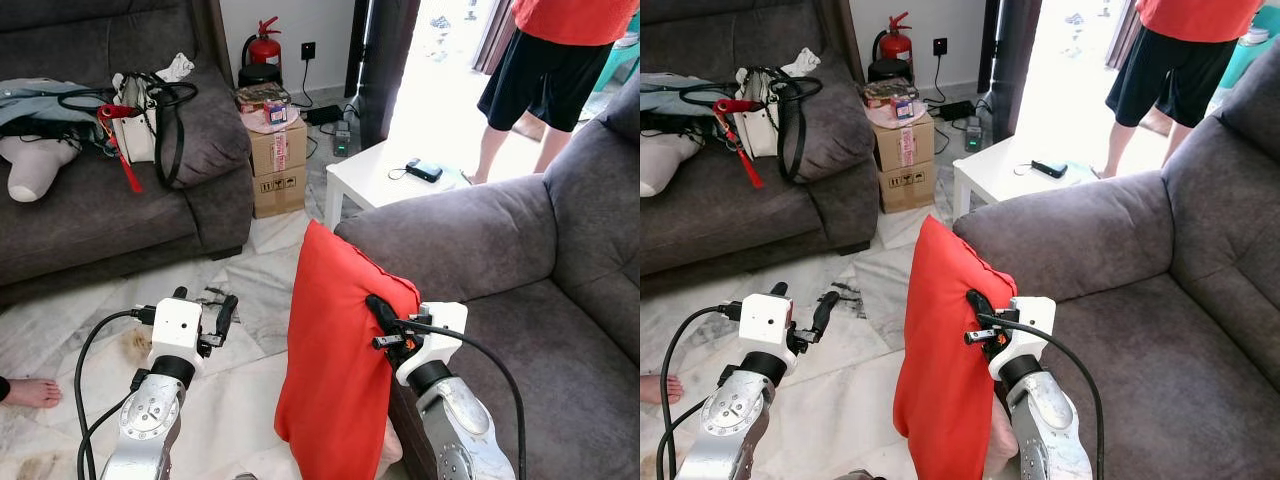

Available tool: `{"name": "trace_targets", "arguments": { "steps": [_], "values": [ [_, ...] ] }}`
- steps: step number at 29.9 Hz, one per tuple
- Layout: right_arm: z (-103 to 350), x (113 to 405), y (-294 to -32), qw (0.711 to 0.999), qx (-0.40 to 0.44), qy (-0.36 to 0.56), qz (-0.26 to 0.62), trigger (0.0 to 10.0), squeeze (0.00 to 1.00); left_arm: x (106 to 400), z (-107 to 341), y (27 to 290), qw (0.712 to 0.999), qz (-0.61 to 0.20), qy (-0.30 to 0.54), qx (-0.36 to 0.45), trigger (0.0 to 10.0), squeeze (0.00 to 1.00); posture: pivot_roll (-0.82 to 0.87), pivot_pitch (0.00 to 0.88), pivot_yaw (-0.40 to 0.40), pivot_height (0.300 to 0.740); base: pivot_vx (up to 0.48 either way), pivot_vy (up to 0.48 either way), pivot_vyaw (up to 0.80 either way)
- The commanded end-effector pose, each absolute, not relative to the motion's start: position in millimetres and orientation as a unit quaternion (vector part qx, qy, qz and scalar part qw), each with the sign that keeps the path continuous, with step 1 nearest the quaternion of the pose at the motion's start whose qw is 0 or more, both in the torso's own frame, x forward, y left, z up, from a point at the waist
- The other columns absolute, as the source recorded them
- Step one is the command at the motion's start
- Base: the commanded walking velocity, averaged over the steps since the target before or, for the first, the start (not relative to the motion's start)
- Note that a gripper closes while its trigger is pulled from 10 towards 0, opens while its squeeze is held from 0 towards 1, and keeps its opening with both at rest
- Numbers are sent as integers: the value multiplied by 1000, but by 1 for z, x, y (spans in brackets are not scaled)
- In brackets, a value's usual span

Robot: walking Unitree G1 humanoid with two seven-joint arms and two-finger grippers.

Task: Move the pillow to the sofa from floor

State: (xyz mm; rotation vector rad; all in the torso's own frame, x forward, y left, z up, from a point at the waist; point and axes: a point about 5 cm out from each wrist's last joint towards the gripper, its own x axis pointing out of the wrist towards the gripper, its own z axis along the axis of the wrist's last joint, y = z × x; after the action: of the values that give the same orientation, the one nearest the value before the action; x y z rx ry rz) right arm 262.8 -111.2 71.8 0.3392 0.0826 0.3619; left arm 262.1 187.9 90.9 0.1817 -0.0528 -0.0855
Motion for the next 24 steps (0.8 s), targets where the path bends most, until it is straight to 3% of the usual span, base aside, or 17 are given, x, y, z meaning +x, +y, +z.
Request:
{"name": "trace_targets", "arguments": {
  "steps": [1,24],
  "values": [
    [100,273,-110,968,167,-35,184,10000,0,262,87,187,995,-46,-15,88,10000,0,55,55,-54,740,0,0,0],
    [100,280,-116,972,149,-28,182,10000,0,260,85,178,997,-44,-21,65,10000,0,44,54,-81,740,0,0,0]
  ]
}}
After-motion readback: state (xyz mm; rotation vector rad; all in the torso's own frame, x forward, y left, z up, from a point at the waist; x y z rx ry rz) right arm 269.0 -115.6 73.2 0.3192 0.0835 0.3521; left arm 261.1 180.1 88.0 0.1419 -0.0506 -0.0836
